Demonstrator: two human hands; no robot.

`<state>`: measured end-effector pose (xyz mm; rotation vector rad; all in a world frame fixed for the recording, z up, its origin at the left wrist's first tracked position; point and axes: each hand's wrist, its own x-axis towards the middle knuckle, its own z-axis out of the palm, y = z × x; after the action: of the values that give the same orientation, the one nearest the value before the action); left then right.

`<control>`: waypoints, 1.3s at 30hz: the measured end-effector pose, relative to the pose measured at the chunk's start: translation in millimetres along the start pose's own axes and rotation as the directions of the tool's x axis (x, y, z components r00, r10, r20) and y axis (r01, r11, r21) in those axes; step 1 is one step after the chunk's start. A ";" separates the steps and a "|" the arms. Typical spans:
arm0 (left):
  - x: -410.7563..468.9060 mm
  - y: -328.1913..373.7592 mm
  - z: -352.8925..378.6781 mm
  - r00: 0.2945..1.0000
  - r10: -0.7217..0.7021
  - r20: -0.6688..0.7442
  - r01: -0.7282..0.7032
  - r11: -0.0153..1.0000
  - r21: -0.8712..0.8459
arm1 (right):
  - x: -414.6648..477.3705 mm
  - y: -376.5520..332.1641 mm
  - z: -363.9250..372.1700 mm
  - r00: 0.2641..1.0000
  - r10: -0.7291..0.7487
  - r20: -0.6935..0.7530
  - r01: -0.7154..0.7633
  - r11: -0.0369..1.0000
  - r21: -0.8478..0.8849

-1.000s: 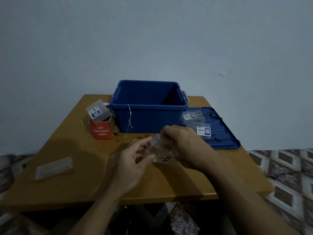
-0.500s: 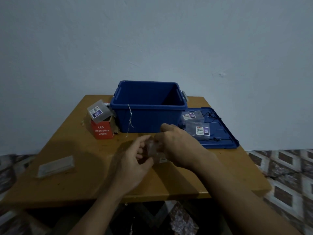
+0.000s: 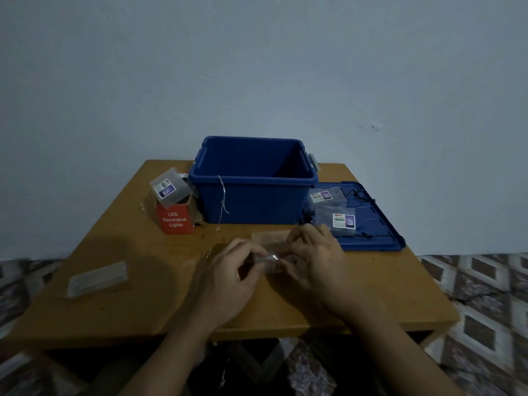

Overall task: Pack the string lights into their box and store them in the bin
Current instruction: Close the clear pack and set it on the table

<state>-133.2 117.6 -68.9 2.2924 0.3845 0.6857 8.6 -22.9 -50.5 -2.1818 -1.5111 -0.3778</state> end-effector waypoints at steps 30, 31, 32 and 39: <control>1.1 0.7 -4.1 0.974 -0.225 -0.025 0.183 0.847 -0.499 | -15.4 -7.6 10.1 0.829 0.501 0.249 -0.420 0.264 0.868; 1.1 0.2 -4.2 0.974 -0.225 -0.031 0.179 0.844 -0.505 | -16.2 -7.4 10.5 0.829 0.497 0.256 -0.425 0.263 0.866; 1.5 -0.3 -3.8 0.974 -0.223 -0.033 0.177 0.846 -0.503 | -16.8 -7.3 10.7 0.834 0.489 0.255 -0.421 0.268 0.866; 2.0 0.1 0.9 0.972 -0.228 -0.052 0.181 0.875 -0.449 | -20.3 -7.9 10.3 0.878 0.446 0.174 -0.348 0.345 0.871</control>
<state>-131.0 118.0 -68.7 1.7605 0.4608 0.7031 -6.4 -31.7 -67.2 -1.4888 -0.7191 0.4303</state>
